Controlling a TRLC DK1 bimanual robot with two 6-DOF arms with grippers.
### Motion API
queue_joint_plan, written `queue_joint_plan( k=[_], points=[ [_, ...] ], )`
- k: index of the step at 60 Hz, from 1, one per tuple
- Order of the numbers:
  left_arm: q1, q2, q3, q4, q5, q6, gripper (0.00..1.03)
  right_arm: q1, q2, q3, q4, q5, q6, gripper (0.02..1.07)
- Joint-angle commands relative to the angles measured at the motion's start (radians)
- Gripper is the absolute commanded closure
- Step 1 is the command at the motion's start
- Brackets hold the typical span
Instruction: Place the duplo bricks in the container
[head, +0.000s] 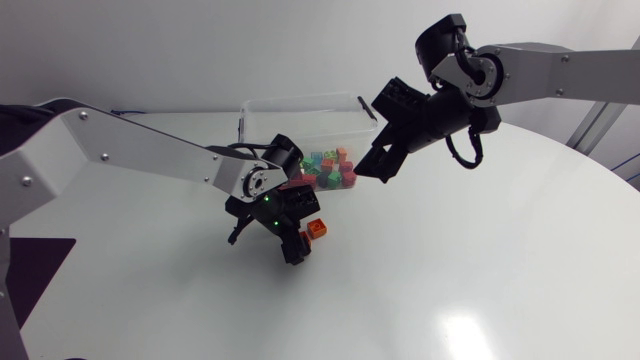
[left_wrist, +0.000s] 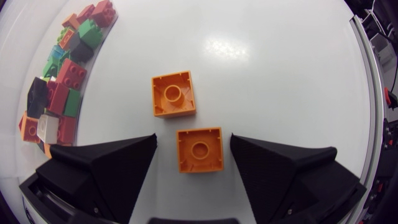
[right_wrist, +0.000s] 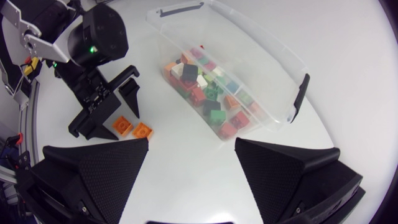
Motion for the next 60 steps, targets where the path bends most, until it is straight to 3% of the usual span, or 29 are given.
queue_joint_plan(
  k=[1,2,11,19,38,60],
  points=[
    [-0.005,0.039,0.028,-0.013,-0.003,0.001,0.51,-0.005,-0.01,-0.045,0.017,-0.007,-0.026,0.07],
    [-0.005,0.039,0.031,-0.013,-0.003,-0.002,0.6,-0.005,-0.008,-0.05,0.02,-0.007,-0.026,0.07],
    [0.009,0.016,0.037,-0.056,0.0,-0.002,0.64,0.029,0.015,-0.091,0.04,0.031,0.015,0.07],
    [0.032,-0.029,0.019,-0.117,0.006,0.015,0.64,0.075,0.035,-0.119,0.063,0.057,0.083,0.07],
    [0.064,-0.199,-0.096,-0.12,0.06,0.02,0.64,0.166,0.093,-0.119,0.066,0.131,0.219,0.07],
    [0.122,-0.227,-0.204,-0.121,0.058,0.043,0.64,0.226,0.207,-0.076,0.043,0.168,0.371,0.07]
  ],
)
